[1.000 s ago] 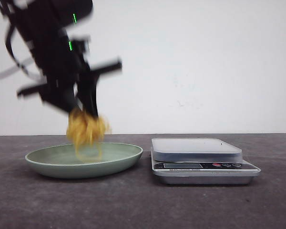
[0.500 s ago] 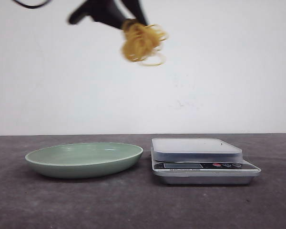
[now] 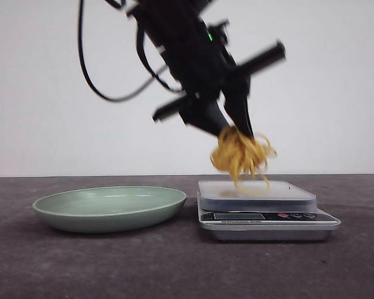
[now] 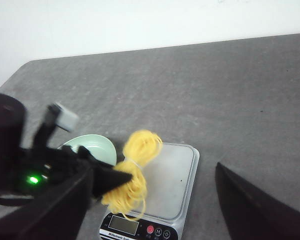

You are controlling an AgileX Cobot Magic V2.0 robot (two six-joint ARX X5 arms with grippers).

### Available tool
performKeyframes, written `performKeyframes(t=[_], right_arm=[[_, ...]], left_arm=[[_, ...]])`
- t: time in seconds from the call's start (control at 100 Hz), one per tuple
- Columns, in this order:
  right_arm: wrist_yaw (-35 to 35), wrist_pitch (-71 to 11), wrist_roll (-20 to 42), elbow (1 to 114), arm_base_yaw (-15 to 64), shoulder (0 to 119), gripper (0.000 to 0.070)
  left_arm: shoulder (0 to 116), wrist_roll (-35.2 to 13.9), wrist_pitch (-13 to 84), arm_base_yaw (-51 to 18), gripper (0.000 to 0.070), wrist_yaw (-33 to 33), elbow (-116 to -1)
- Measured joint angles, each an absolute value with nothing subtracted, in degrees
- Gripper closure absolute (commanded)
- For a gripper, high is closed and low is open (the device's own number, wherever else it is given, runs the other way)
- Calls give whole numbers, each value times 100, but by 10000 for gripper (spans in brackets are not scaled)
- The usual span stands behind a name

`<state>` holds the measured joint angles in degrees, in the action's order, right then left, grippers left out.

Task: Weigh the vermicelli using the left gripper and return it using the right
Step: 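Lift the vermicelli with the left gripper and carry it over the scale, then lower the vermicelli onto the scale and open the left gripper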

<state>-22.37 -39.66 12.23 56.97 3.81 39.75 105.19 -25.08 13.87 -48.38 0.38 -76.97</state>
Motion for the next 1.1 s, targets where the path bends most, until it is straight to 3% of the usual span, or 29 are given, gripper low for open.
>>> performKeyframes(t=[1.101], right_arm=[[-2237, -3992, 1227, 5697, 381, 3975, 207]], left_arm=[[11000, -2351, 1122, -4799, 696, 40, -7762]])
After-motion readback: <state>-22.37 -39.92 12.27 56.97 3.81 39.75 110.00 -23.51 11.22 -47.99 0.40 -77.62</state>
